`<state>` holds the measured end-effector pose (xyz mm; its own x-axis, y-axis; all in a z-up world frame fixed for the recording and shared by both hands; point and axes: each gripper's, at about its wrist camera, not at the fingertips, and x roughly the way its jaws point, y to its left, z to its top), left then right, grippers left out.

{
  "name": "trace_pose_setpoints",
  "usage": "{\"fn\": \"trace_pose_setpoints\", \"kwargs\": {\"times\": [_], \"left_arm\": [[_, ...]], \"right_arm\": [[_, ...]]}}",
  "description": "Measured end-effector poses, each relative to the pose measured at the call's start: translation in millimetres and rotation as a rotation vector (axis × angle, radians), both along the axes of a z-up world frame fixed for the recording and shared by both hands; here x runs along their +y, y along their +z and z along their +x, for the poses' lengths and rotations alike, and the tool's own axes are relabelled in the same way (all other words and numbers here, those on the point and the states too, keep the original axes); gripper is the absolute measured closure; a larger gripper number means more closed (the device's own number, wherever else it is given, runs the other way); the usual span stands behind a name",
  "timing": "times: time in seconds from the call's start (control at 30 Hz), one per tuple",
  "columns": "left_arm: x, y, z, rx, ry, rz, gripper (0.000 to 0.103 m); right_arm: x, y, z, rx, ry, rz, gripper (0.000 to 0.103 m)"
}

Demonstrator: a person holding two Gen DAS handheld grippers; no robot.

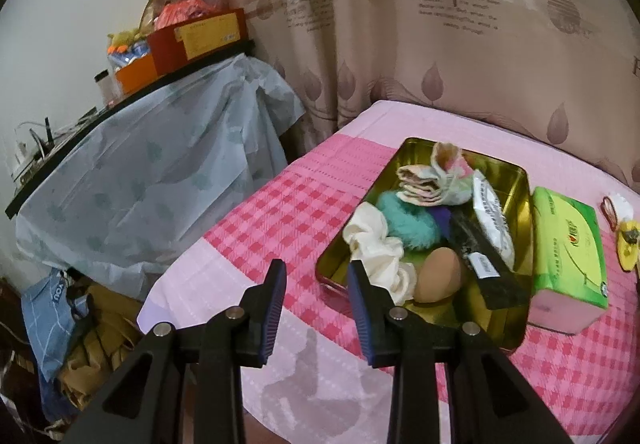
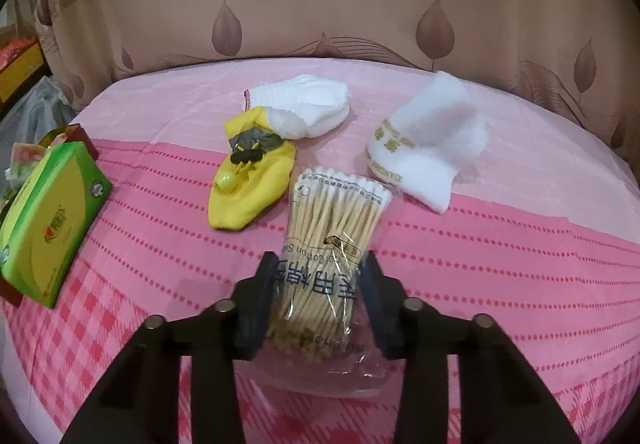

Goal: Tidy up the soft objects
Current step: 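Move the right gripper to the cotton-swab pack and grasp it, then grasp the yellow pouch with white fluffy trim with the left gripper while the right gripper holds the swab pack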

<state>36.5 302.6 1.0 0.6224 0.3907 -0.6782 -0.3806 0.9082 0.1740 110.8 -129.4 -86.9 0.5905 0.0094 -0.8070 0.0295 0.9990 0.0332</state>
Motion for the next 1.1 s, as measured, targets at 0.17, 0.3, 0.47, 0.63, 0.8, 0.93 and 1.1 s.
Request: {"fn": "trace_pose_setpoints", "kwargs": {"times": [0.17,0.3,0.47,0.63,0.8,0.93,1.1], "left_arm": [[-28.1,3.5,-0.4,0.006,-0.093,0.040,0.071],[-61.7,8.1,0.5,0.004,-0.184,0.016,0.071],[-120.0,10.0,8.9,0.017,-0.328,-0.017,0.071],[-190.0,7.7,19.5,0.040,-0.512,-0.041,0.071],[-248.6,-2.5,35.3,0.068,-0.635,-0.057,0.071],[-282.2,-12.7,53.5,0.096,-0.702,-0.120,0.071],[-320.6,-24.8,87.6,0.130,-0.766,-0.175,0.045]], "right_arm": [[-7.3,1.4,-17.8,-0.003,0.021,0.010,0.071],[-11.9,2.6,-35.7,0.000,0.042,0.007,0.071],[-24.8,3.7,-57.7,0.001,0.056,-0.017,0.071],[-51.8,4.8,-73.1,0.001,0.017,-0.034,0.071],[-94.5,5.6,-84.3,0.002,-0.065,-0.024,0.071],[-126.3,6.1,-89.1,-0.006,-0.149,0.008,0.071],[-128.5,6.3,-89.1,-0.006,-0.162,0.013,0.070]]}}
